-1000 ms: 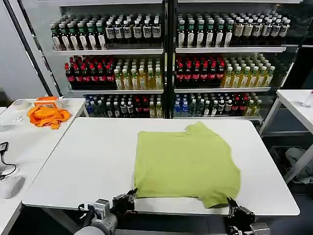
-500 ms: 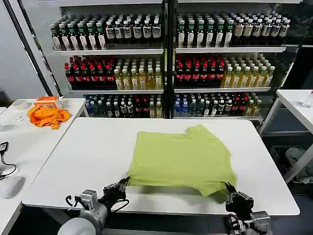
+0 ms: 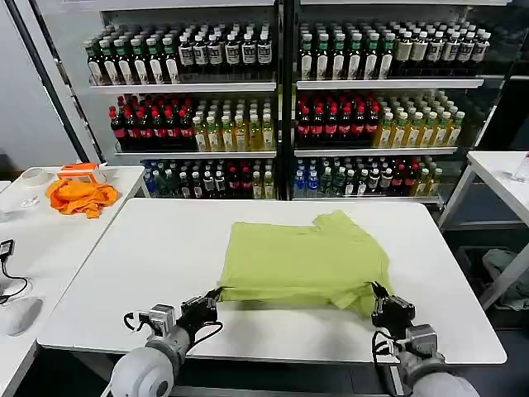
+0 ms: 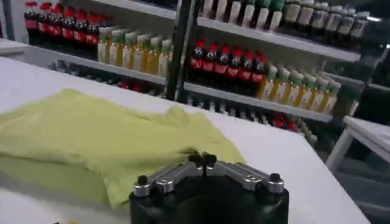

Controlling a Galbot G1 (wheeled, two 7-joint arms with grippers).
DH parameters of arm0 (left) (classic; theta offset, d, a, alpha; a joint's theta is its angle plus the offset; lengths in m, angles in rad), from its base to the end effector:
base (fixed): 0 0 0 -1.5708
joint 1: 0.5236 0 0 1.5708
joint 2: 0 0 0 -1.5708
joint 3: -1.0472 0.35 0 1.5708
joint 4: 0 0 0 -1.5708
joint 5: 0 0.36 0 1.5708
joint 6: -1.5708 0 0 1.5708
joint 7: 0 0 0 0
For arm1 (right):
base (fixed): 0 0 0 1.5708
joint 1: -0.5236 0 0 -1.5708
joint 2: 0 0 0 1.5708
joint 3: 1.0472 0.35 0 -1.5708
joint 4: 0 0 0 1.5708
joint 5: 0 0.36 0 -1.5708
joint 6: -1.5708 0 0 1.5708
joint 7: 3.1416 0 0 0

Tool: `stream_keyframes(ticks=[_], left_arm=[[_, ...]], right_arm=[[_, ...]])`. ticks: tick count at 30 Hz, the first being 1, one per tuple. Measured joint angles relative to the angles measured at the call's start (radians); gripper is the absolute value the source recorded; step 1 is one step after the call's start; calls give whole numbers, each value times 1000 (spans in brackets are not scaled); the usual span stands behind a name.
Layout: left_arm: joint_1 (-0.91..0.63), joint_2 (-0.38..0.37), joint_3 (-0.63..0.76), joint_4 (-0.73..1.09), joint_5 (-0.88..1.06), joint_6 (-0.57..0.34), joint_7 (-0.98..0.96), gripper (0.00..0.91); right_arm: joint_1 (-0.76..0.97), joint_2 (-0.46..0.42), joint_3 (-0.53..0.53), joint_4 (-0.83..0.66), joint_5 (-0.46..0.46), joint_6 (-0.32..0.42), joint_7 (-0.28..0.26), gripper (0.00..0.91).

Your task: Fold and organize the clothes.

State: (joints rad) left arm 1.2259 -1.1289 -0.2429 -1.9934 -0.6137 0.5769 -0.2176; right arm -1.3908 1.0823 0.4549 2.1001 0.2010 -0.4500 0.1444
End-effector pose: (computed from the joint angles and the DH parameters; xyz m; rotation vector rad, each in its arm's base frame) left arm 0.2710 0.0043 -0.2744 -0.3732 -2.5913 0.1037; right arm 0.2385 -0.0601 -0.2537 0.1213 -2.8213 0.4216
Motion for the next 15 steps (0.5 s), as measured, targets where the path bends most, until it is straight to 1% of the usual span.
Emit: stream_keyframes(ticks=[1, 5, 6, 7, 8, 9, 10, 11, 15], left_arm=[[-6, -2, 5, 8, 2, 0, 0, 10], [-26, -9, 22, 35, 10, -1, 1, 20], [-29, -11, 25, 40, 12, -1, 2, 91], [-32, -14, 28, 46, 14, -2, 2, 191], [-36, -16, 31, 52, 17, -3, 3, 494], [-39, -18, 33, 57, 19, -4, 4, 746], [-43, -20, 35, 62, 21, -5, 4, 856], [-46, -23, 37, 67, 23, -6, 4, 907], [-57, -35, 47, 85, 31, -9, -2, 907]], right_arm=[[7, 0, -3, -7, -6, 3, -2, 0], [31, 5, -19, -40, -33, 19, -8, 0], [34, 7, -22, -47, -40, 23, -10, 0], [37, 8, -26, -54, -46, 25, -11, 0], [40, 10, -29, -61, -53, 28, -11, 0], [43, 11, -31, -68, -59, 30, -11, 333], [46, 12, -34, -74, -65, 31, -11, 544], [48, 14, -37, -81, -71, 31, -11, 907], [59, 21, -45, -108, -95, 33, -10, 907]])
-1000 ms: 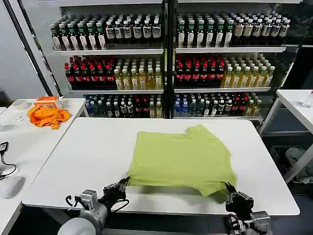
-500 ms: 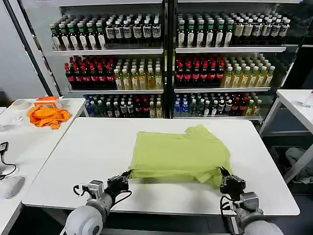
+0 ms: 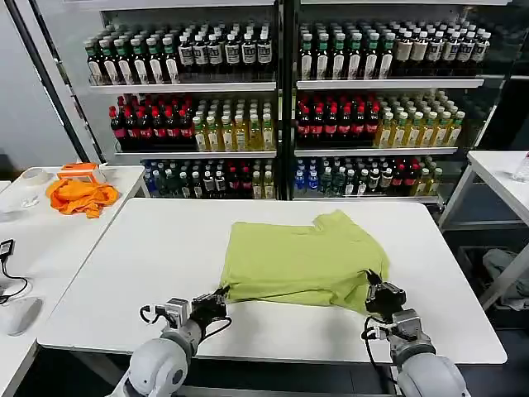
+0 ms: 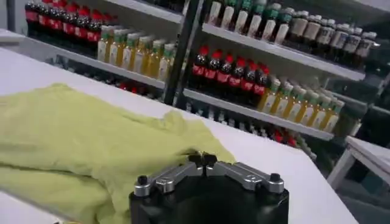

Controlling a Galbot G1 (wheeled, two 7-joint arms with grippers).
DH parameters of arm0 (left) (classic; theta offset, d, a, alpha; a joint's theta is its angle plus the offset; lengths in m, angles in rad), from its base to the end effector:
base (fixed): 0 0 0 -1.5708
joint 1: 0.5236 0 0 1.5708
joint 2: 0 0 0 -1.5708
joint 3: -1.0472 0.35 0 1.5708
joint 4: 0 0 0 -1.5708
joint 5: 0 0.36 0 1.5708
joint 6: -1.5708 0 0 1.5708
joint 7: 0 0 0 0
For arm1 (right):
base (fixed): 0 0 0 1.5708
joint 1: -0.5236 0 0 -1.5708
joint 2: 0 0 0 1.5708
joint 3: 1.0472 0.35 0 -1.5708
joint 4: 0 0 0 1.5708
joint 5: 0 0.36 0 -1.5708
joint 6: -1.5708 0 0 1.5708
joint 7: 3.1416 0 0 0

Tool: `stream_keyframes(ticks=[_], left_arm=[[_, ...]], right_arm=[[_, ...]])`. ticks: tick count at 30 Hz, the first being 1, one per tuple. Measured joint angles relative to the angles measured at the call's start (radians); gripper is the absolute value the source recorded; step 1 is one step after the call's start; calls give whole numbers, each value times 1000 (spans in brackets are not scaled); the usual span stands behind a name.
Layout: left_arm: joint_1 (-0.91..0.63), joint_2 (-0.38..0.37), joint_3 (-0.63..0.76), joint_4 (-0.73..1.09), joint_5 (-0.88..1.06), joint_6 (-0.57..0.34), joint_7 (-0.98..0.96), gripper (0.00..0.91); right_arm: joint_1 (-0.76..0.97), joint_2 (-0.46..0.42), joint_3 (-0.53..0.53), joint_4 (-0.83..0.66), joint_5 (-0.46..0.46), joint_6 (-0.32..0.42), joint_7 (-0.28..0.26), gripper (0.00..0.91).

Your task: Fold and organize the clothes.

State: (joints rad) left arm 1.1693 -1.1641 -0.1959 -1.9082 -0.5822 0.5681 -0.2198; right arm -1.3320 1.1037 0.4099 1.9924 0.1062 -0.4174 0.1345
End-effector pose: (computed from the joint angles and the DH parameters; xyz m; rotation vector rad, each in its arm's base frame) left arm 0.2881 -0.0091 -0.2925 -0.3666 -2.5743 0.0864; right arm 0.2576 -0.0580 -0.2815 0.1038 -2.7990 0.5207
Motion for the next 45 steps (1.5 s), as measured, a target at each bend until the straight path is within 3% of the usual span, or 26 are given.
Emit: stream_keyframes(ticks=[18, 31, 32, 34, 35, 36, 37, 38, 40, 45], left_arm=[[-9, -19, -15, 30, -7, -33, -14, 907], [1, -22, -31, 29, -45, -40, -10, 907], [0, -24, -29, 32, -47, -40, -9, 655], [-3, -27, -24, 37, -47, -41, -8, 464], [-5, -29, -22, 40, -47, -41, -8, 202], [-7, -31, -19, 43, -47, -43, -7, 141], [-9, -33, -16, 46, -46, -45, -5, 101], [-11, -34, -14, 49, -45, -47, -5, 71], [-15, -38, -7, 56, -41, -50, -4, 60], [-23, -39, 2, 77, -40, -58, 2, 30]], right_arm=[[-43, 28, 34, -13, 3, 14, 35, 907], [-99, 52, 70, -9, 78, -46, 70, 907], [-99, 54, 70, -12, 86, -52, 72, 907], [-99, 56, 70, -18, 104, -64, 77, 907], [-98, 56, 71, -21, 112, -67, 79, 887], [-96, 57, 71, -24, 120, -72, 81, 615], [-93, 58, 70, -28, 130, -78, 83, 433], [-90, 58, 69, -32, 140, -83, 85, 131], [-84, 59, 69, -38, 158, -91, 89, 0], [-74, 63, 64, -54, 195, -100, 94, 0]])
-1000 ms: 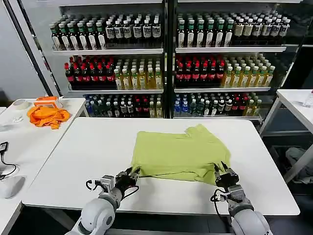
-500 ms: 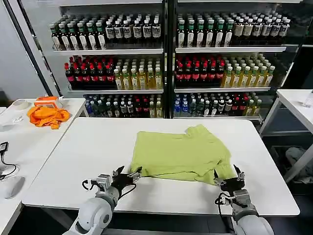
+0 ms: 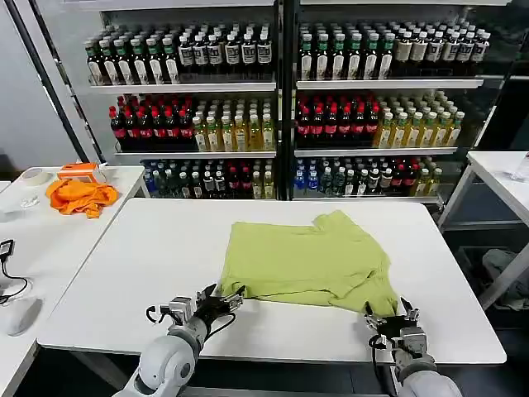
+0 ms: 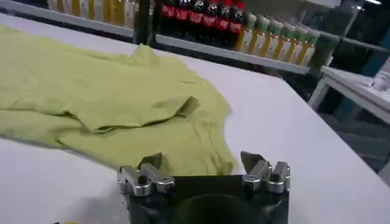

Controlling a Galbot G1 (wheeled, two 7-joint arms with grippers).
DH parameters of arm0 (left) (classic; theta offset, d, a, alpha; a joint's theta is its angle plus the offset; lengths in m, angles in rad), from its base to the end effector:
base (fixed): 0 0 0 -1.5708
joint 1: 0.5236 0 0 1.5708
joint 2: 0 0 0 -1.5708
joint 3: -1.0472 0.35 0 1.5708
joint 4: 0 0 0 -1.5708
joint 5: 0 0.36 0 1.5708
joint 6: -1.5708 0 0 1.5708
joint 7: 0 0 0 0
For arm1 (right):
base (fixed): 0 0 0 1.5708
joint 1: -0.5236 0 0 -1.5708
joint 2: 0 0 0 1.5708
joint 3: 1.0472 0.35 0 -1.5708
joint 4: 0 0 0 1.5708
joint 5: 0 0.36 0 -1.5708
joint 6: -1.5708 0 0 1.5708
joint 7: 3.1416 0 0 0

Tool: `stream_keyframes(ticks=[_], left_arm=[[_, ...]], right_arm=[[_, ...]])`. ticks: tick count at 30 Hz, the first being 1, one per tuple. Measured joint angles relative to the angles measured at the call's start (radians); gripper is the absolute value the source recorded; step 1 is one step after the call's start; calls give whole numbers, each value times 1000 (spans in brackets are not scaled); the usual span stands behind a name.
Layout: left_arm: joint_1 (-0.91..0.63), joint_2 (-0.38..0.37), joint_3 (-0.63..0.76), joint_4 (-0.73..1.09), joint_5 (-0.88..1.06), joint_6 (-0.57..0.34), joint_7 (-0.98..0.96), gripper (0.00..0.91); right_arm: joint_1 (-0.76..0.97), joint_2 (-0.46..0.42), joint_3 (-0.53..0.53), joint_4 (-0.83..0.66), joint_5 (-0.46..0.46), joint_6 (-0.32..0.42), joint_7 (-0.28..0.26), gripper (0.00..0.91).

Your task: Fold and organize the clothes.

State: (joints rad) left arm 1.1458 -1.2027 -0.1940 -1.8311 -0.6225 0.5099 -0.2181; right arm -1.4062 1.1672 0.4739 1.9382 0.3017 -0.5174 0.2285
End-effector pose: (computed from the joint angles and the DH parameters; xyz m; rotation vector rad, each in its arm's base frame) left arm 0.2999 -0.0125 -0.3117 -0.3413 -2.5742 0.1945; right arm 0.2406 -0.0713 -0.3141 -0.0748 -2.6021 0.2234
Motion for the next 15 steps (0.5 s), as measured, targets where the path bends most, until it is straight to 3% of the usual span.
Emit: stream_keyframes(ticks=[15], left_arm=[[13, -1, 2, 16, -50, -7, 18, 20]], right_arm=[[-6, -2, 2, -5, 41, -16, -1, 0]])
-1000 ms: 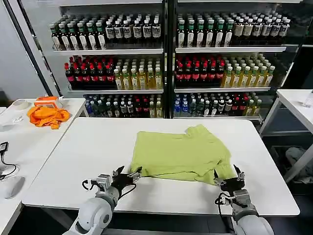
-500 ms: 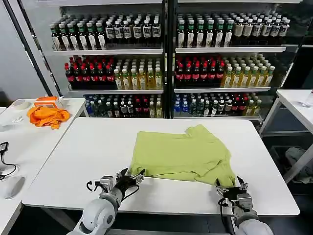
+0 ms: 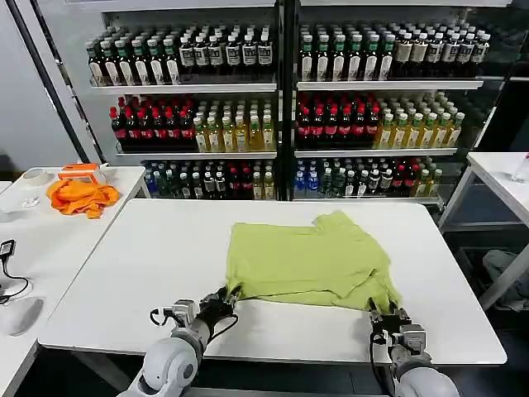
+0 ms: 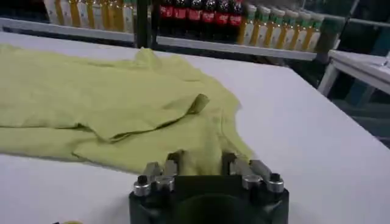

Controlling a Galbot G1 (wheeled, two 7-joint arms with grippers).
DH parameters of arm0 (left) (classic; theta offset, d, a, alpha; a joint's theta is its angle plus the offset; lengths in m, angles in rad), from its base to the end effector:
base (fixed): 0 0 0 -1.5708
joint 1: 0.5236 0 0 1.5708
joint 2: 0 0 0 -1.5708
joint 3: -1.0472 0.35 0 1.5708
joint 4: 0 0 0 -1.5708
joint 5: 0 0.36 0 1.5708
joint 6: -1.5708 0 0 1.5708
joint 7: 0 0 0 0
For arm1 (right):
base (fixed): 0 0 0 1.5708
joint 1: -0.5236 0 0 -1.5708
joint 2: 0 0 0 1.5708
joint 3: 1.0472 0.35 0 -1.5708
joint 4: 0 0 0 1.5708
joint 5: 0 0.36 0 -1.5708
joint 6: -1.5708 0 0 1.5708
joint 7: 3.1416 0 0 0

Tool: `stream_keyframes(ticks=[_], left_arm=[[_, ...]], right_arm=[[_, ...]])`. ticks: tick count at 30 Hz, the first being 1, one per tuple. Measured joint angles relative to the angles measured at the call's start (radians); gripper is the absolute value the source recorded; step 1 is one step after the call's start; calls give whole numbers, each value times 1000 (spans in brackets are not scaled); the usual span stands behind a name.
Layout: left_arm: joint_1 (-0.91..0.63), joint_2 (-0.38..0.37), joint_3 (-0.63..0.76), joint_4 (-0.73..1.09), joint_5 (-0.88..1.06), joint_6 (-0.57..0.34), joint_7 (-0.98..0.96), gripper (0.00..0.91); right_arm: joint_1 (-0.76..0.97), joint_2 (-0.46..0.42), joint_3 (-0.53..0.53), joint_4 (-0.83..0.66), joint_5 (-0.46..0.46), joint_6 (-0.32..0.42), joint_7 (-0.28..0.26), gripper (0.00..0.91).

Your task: Fold and organize the clothes.

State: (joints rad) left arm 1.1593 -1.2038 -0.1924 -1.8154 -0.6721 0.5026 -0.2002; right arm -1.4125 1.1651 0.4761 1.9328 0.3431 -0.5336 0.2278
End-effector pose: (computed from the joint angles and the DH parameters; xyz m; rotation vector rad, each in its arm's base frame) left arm 0.2962 -0.0117 -0.3212 -0.3669 -2.5319 0.2645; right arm 0.2388 -0.0731 -0.3170 -0.0644 -2.5708 0.1766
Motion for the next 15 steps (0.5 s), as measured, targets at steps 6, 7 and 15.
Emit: stream_keyframes(ticks=[6, 7, 15], left_arm=[[11, -8, -12, -10, -35, -1, 4, 20], [14, -11, -15, -13, -44, -1, 4, 20], [52, -7, -43, -48, -104, 10, 1, 20]], right_arm=[[-22, -4, 8, 20, 3, -6, 1, 0], [-27, -5, 10, 25, 4, -9, 1, 0], [-86, -27, 33, 81, 9, -23, -6, 0]])
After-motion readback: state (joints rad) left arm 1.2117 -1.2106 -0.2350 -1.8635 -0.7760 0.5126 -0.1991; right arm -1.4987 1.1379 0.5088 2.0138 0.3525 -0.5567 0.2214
